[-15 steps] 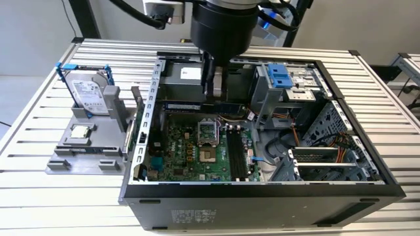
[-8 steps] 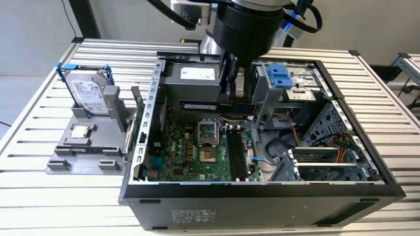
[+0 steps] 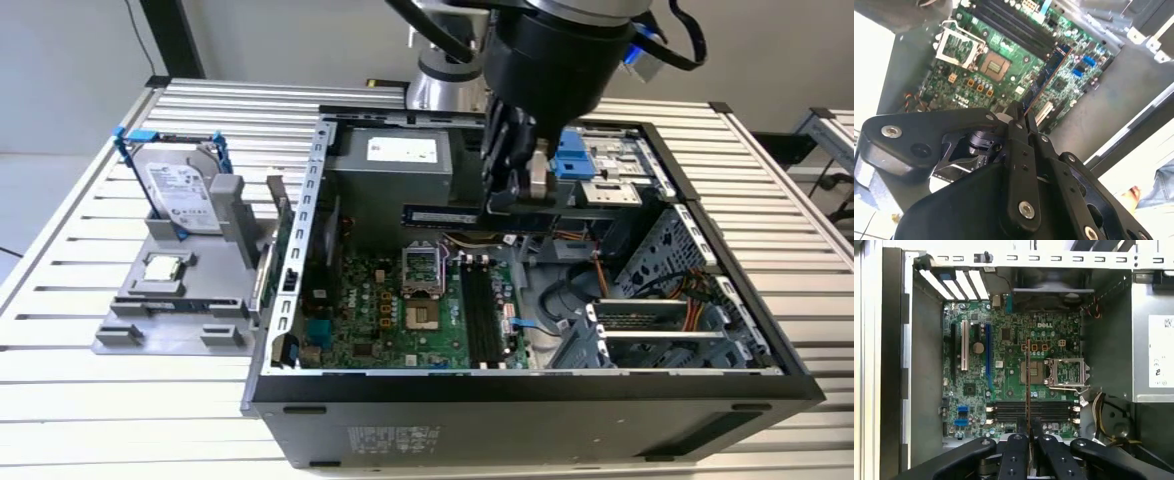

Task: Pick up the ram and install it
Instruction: 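Pick up the ram and move it above insertion slot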

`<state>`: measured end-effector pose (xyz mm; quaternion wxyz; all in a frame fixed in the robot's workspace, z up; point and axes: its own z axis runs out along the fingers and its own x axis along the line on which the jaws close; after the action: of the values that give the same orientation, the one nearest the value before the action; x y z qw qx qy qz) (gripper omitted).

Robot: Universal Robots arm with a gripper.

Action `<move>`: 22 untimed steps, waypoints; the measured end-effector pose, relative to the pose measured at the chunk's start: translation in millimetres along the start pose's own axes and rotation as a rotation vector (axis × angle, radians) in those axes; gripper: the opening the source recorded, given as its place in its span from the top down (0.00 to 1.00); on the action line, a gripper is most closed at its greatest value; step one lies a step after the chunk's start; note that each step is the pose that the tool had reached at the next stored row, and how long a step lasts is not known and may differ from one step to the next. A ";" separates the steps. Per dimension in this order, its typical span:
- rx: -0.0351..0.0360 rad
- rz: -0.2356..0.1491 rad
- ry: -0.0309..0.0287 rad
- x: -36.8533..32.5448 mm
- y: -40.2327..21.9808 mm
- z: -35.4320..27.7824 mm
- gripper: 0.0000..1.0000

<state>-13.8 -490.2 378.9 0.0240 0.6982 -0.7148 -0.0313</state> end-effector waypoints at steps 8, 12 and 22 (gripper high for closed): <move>-0.0059 0.000 0.0001 -0.7 -29.1 -2.3 1.00; -0.0074 0.000 0.0002 -1.0 -40.5 -3.1 1.00; -0.0076 0.000 0.0013 -16.9 -42.4 -3.1 1.00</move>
<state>29.1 -474.4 378.9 0.0271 0.6980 -0.7148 -0.0336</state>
